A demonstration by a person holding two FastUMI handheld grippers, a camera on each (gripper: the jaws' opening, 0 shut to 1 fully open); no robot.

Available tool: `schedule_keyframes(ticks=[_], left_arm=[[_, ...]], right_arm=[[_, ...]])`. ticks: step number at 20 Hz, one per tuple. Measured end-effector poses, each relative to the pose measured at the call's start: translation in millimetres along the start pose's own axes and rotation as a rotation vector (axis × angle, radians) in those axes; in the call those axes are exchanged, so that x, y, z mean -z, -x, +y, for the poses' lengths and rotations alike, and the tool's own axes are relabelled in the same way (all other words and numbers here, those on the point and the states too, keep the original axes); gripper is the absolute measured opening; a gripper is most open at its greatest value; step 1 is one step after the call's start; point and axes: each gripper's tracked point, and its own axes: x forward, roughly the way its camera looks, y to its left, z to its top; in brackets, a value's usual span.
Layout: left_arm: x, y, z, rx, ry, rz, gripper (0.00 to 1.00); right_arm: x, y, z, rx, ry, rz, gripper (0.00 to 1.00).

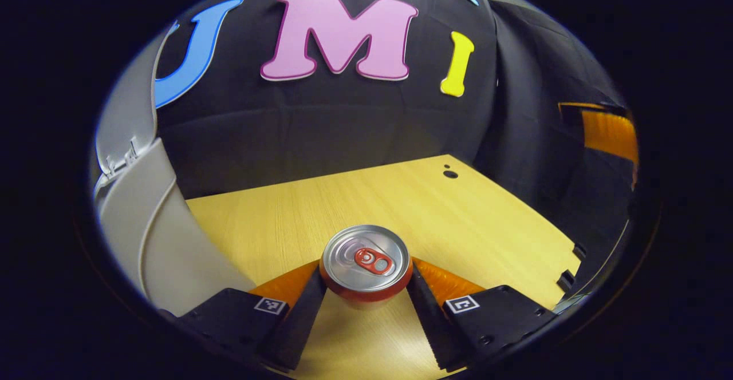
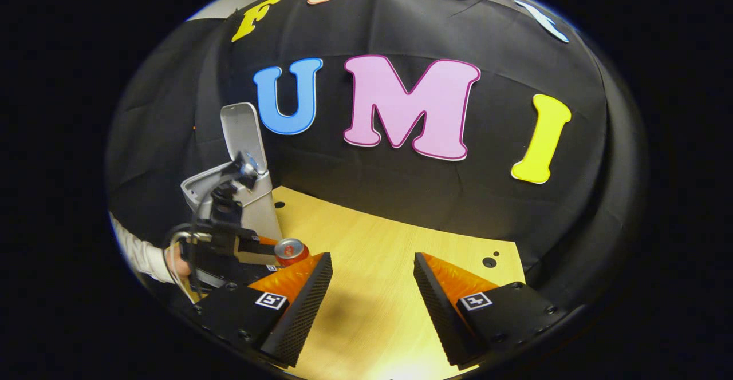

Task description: Press the lid of the desktop garbage bin to open it, pick up the crumpled paper on the desktop and throw it into the bin, then pick up the pop can on the desktop and drop it into the bin, and finally close the garbage bin lid.

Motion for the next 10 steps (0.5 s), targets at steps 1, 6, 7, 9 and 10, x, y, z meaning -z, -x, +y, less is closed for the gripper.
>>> schedule_keyframes(ticks=[1,6,7,9,10], left_arm=[[-12.6,12.7,-0.4,0.006,0.014,-0.021,0.86],[-94.6,103.5,34.7,-0.079,-0.03,-0.174,0.85],[-118.0,130.5,52.5,-0.104,-0.009,-0.219,0.85],[-137.2,167.3,99.8,-0.22,-0.011,-0.255,0.85],[-140.1,177.5,118.2,-0.271,-0.021,-0.261,0.85]], right_arm=[[-3.1,2.9,0.6,-0.002,-0.006,-0.011,0.93],[-6.4,14.9,2.7,-0.018,-0.017,-0.041,0.93],[-4.3,14.6,3.8,-0.02,-0.027,-0.039,0.93],[-1.0,16.0,8.5,-0.032,-0.075,-0.047,0.93],[0.2,16.0,9.9,-0.034,-0.088,-0.048,0.93]])
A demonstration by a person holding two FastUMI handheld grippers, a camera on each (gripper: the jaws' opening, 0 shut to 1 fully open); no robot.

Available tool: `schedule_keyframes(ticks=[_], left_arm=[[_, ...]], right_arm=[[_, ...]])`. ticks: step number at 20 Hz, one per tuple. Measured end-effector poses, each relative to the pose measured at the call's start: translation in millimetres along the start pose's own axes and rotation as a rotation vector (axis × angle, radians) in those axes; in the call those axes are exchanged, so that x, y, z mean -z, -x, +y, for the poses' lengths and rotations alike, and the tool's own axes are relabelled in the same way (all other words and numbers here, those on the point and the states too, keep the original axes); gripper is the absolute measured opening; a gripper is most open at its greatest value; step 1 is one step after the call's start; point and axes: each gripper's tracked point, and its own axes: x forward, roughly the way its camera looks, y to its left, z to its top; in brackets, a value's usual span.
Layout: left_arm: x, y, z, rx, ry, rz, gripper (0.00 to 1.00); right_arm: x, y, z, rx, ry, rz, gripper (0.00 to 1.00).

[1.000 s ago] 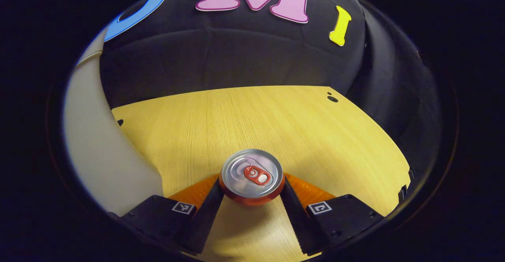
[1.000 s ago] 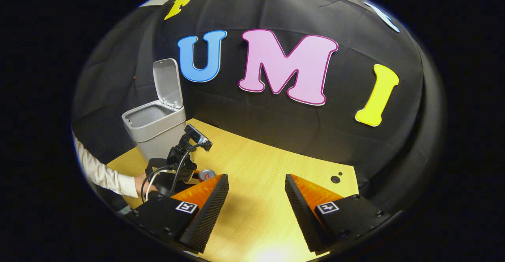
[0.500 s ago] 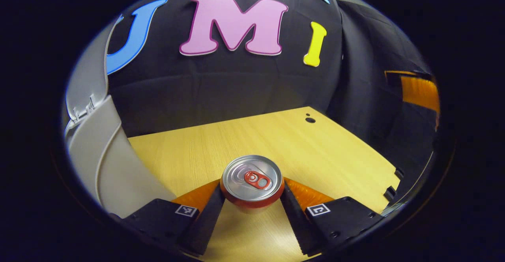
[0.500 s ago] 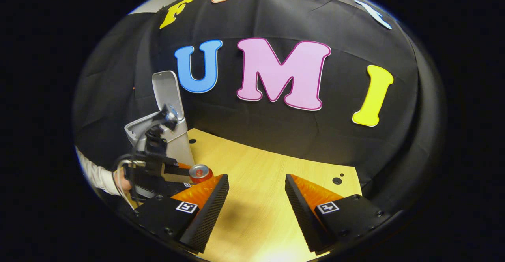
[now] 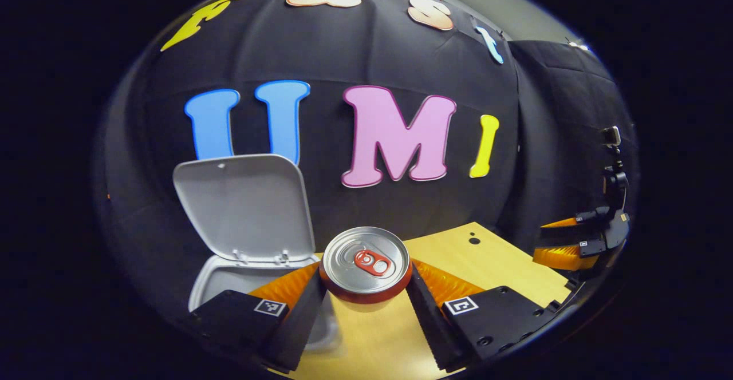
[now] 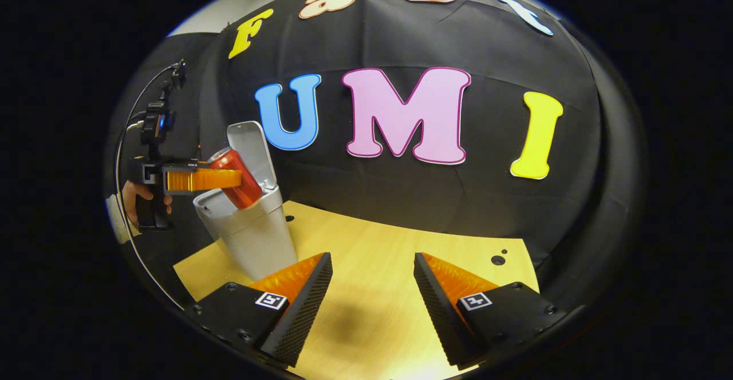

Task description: Press the lid of the desktop garbage bin to open it, pick up the crumpled paper on the desktop and throw it into the bin, then pick up the pop can on the desktop and drop it into the bin, and finally close the garbage bin lid.

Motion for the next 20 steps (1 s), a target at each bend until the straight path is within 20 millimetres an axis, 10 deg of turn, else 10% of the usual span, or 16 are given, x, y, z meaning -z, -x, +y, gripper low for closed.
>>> schedule_keyframes(ticks=[4,8,13,20], left_arm=[[35.8,1.8,64.8,-0.129,0.046,0.094,0.86],[58.5,-2.2,85.6,-0.185,0.098,0.146,0.88],[4.2,-7.0,84.9,-0.211,0.045,0.01,0.9],[-129.0,-29.2,126.2,-0.264,0.052,-0.233,0.9]], right_arm=[[12.0,-2.4,-3.6,0.018,-0.047,0.027,0.93],[17.6,4.5,-8.4,0.03,-0.09,0.036,0.91],[17.1,10.4,-15.0,0.05,-0.081,0.034,0.9],[17.0,17.1,-14.7,0.057,-0.093,0.028,0.9]])
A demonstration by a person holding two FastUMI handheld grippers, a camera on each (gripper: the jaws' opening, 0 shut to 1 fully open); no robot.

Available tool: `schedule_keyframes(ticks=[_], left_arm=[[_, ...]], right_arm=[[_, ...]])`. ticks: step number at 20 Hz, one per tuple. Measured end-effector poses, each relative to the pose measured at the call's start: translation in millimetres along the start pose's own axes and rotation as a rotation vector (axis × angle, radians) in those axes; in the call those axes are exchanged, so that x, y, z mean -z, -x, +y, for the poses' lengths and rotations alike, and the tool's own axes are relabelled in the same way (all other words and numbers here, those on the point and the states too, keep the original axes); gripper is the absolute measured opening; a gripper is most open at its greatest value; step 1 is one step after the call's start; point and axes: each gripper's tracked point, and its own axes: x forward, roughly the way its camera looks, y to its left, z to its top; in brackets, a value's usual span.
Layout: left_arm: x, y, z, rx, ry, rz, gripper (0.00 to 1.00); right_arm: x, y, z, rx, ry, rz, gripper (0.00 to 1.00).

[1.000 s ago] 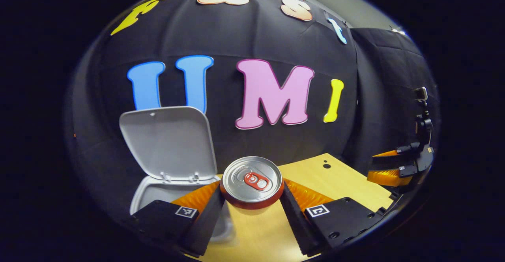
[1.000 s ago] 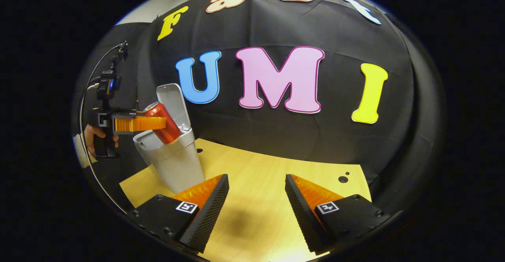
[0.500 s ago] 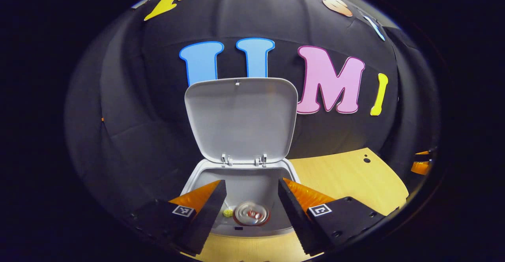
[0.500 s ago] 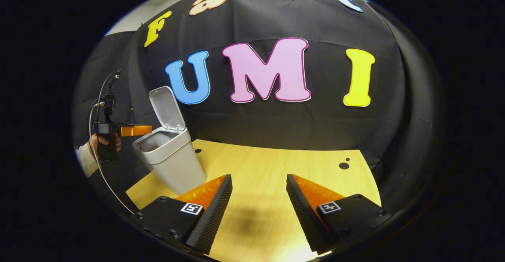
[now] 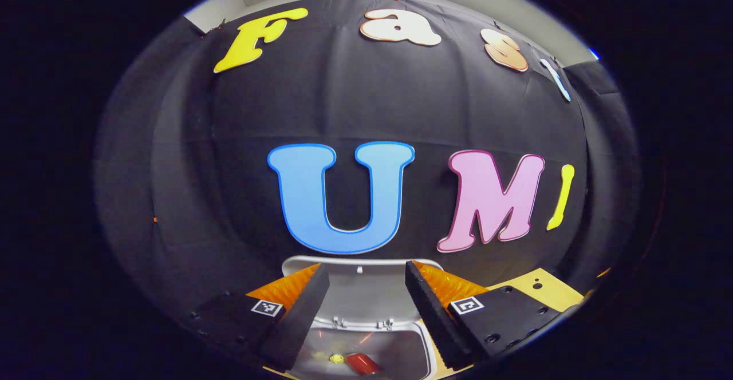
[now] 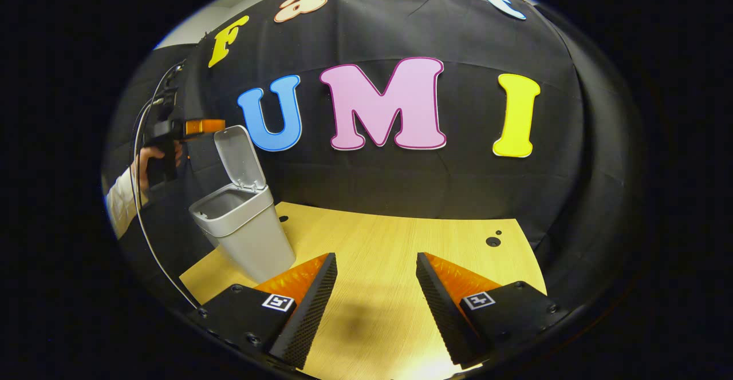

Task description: Press the lid of the desktop garbage bin to open it, pick up the crumpled paper on the desktop and throw it into the bin, then pick up the pop can on the desktop and drop it into the bin, and finally close the garbage bin lid.

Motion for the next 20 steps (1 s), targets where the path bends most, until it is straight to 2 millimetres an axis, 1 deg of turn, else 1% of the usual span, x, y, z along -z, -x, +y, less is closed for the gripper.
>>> schedule_keyframes(ticks=[1,2,3,4,5,7,8,9,10,11,12,13,14,15,16,17,18,20], left_arm=[[-15.5,-10.4,3.6,-0.014,-0.008,-0.029,0.9],[-24.8,-18.1,4.5,-0.023,-0.019,-0.045,0.9],[-29.0,-23.1,0.0,-0.012,-0.034,-0.055,0.89],[-24.2,-29.6,-8.1,0.01,-0.048,-0.04,0.9],[-12.8,-36.6,-11.7,0.02,-0.056,0.0,0.91],[9.9,-51.5,-11.6,0.029,-0.03,0.089,0.92],[26.1,-55.0,-6.8,0.012,-0.022,0.142,0.93],[23.8,-58.7,-2.1,0.008,-0.023,0.126,0.94],[21.8,-56.2,-4.2,0.02,-0.036,0.126,0.94],[29.4,-53.7,-7.7,0.024,-0.056,0.155,0.9],[31.1,-49.8,-9.0,0.035,-0.058,0.171,0.9],[39.1,-45.1,-10.9,0.041,-0.052,0.201,0.92],[45.8,-39.2,-9.6,0.039,-0.038,0.239,0.92],[52.6,-32.1,-5.0,0.032,-0.015,0.279,0.93],[56.4,-23.6,-3.0,0.031,0.009,0.301,0.92],[60.6,-10.0,-5.5,0.038,0.026,0.315,0.93],[66.3,-0.8,-6.7,0.041,0.032,0.34,0.92],[85.0,15.8,-6.5,0.042,0.024,0.397,0.9]], right_arm=[[1.4,0.3,4.8,-0.012,-0.018,0.0,0.91],[3.3,0.4,7.0,-0.012,-0.026,0.003,0.92],[5.1,-0.6,7.6,-0.009,-0.027,0.005,0.92],[5.0,-1.5,9.7,-0.008,-0.03,0.003,0.92],[4.0,-0.5,11.3,-0.011,-0.033,0.0,0.92],[4.4,0.5,12.0,-0.011,-0.029,-0.003,0.92],[4.3,0.9,10.2,-0.007,-0.025,-0.003,0.92],[4.3,2.2,9.4,-0.004,-0.023,-0.001,0.92],[5.0,3.5,7.7,-0.001,-0.024,-0.001,0.92],[5.3,5.0,6.6,0.002,-0.026,-0.001,0.92],[6.3,5.8,6.0,0.005,-0.027,0.001,0.92],[7.0,5.4,5.9,0.006,-0.028,0.004,0.92],[7.3,5.4,5.9,0.008,-0.028,0.004,0.92],[6.7,5.7,5.6,0.008,-0.026,0.002,0.92],[5.9,5.8,5.5,0.007,-0.023,0.0,0.92],[7.5,6.1,5.3,0.007,-0.017,0.001,0.92],[8.3,5.3,5.4,0.006,-0.013,0.002,0.92],[5.3,6.0,7.3,-0.004,-0.018,-0.007,0.92]])
